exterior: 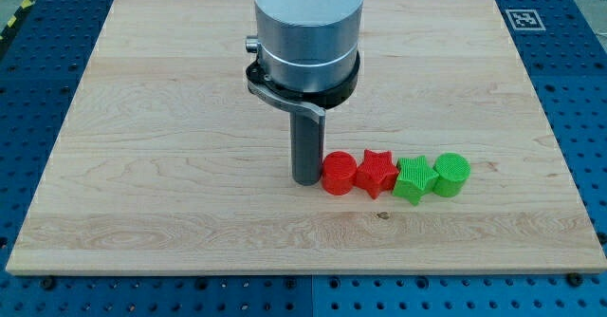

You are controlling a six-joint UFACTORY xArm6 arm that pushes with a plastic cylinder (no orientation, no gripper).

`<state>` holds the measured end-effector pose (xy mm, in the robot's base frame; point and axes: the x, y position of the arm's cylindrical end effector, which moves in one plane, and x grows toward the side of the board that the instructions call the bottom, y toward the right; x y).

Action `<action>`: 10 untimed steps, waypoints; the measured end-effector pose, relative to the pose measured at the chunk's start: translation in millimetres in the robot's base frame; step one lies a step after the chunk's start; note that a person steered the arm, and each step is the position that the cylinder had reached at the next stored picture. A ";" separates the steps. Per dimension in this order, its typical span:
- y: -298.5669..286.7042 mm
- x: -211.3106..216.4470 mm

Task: Slide the blue blocks to the top right of the hexagon

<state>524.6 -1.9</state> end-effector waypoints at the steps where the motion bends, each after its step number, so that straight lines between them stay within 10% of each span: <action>1: -2.3 -4.4; 5: -65.4 -156.4; 10: -27.8 -217.4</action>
<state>307.3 -29.7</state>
